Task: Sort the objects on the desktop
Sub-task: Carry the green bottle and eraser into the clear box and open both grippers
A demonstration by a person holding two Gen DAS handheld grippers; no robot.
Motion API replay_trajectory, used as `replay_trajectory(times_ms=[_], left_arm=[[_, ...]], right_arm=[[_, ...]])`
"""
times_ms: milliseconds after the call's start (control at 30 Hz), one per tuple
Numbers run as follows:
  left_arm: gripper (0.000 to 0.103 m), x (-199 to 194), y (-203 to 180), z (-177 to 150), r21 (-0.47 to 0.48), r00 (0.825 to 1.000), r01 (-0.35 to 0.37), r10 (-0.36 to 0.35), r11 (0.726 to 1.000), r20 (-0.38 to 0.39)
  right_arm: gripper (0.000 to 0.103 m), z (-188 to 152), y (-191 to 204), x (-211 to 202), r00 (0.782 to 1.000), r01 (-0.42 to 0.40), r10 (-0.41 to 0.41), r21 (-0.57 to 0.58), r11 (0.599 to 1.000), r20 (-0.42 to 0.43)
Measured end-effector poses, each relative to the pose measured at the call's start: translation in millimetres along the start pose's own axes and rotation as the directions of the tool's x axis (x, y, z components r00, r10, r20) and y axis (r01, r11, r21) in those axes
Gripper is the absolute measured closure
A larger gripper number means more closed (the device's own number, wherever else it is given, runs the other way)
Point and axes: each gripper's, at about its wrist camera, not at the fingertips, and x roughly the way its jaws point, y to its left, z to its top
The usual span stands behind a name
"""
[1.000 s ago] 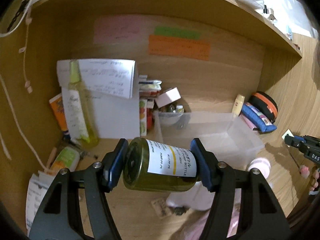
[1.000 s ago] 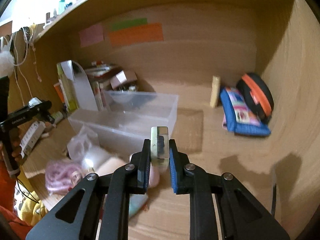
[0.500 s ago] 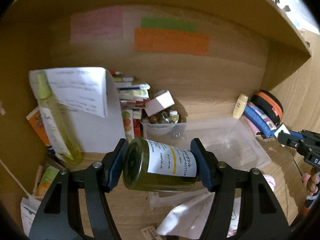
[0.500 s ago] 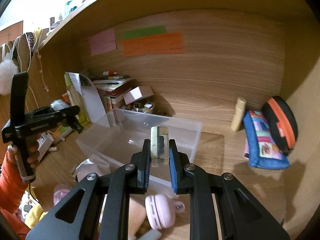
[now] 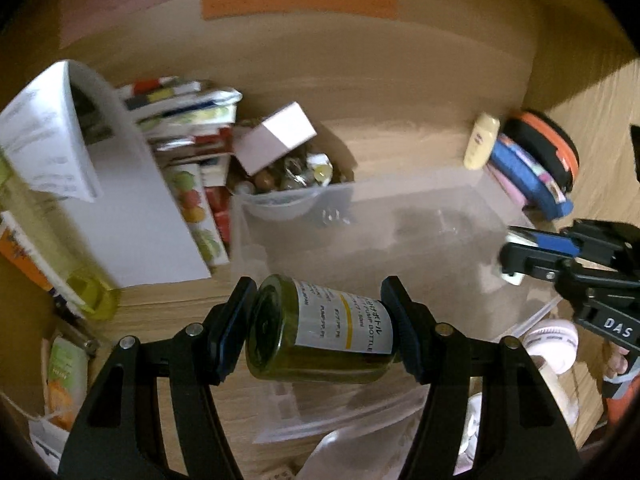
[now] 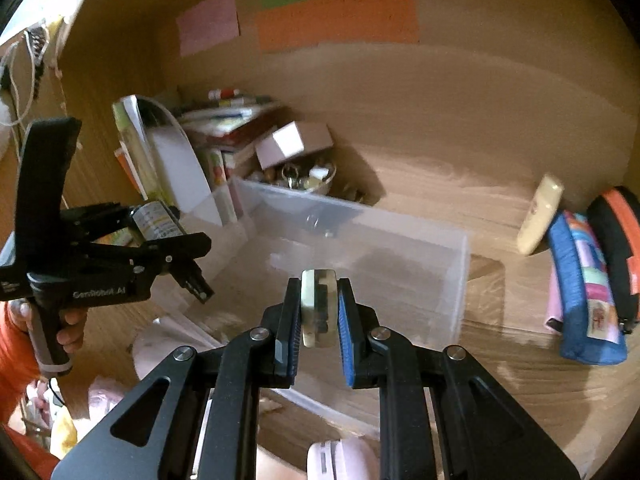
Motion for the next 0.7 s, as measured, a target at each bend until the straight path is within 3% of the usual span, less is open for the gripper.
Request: replay_trajectory(times_ms=[233,700], left_arm=[[0.039,21.8,-5.9,2.6,0.025,0.997,0.034,-0.032,0.999,-0.074],[0.039,42.3,-18.3,3.7,0.105,0.997,-0.008,0.016,0.994,-0.077]], right_arm=[[0.088,5.0,-14.1,24.3,0.996,0.023,-0.024,-0.010,1.000,-0.083],[0.088,6.1,-5.9,49.9,0.985,0.046,-0.055,-0.060,0.997,-0.161]])
